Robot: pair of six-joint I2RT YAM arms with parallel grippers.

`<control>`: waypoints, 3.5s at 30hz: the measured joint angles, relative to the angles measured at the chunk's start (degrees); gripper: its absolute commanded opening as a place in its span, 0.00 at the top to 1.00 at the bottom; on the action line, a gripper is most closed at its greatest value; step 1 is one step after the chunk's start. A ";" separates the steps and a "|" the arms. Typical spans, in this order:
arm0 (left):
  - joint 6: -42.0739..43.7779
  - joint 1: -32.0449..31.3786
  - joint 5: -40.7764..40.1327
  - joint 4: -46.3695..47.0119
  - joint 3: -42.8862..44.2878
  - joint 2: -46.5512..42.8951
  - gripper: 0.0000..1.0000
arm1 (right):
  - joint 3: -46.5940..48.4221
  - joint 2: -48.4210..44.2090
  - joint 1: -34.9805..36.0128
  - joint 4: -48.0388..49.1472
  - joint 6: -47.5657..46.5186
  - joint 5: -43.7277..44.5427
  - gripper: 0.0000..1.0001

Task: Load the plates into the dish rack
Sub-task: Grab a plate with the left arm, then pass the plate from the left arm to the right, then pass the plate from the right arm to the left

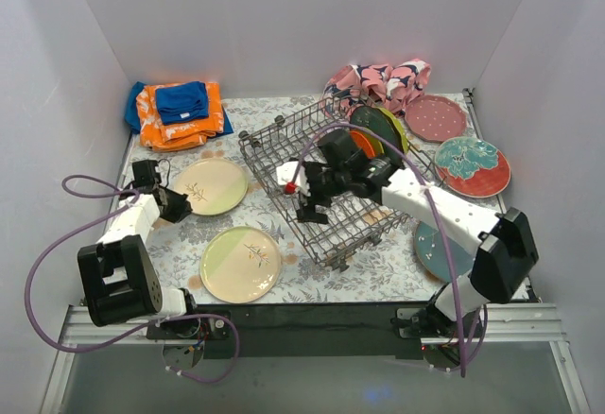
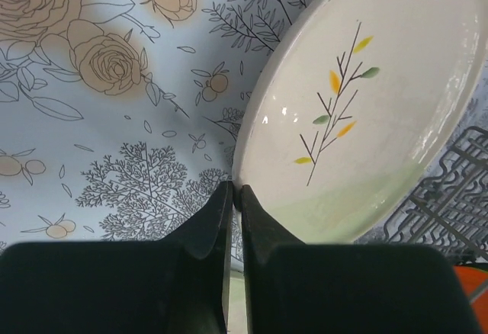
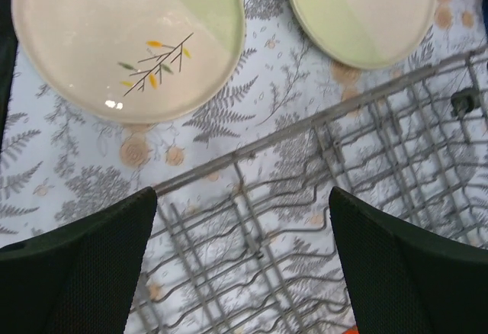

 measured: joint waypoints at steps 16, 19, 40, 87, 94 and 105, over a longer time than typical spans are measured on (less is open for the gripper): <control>-0.02 0.68 4.63 -1.51 -0.92 -3.06 1.00 | 10.21 25.66 19.71 18.86 -7.45 24.26 0.02; -0.02 0.79 5.38 -1.88 -1.25 -3.45 1.00 | 10.62 29.57 20.26 26.27 -8.55 26.84 0.03; -0.11 1.44 8.68 -2.34 -1.27 -5.66 1.00 | 16.15 46.16 21.46 48.76 -11.67 38.14 0.42; -0.02 11.54 17.66 4.42 -3.08 -6.36 0.79 | 17.88 42.10 25.92 47.95 1.20 43.50 0.92; 2.60 15.12 22.75 4.74 -2.34 -7.58 1.00 | 19.93 41.09 25.77 45.44 6.14 40.46 0.39; 2.51 18.95 30.64 11.23 -1.60 -7.61 1.00 | 22.58 34.23 26.53 32.39 11.89 32.57 0.04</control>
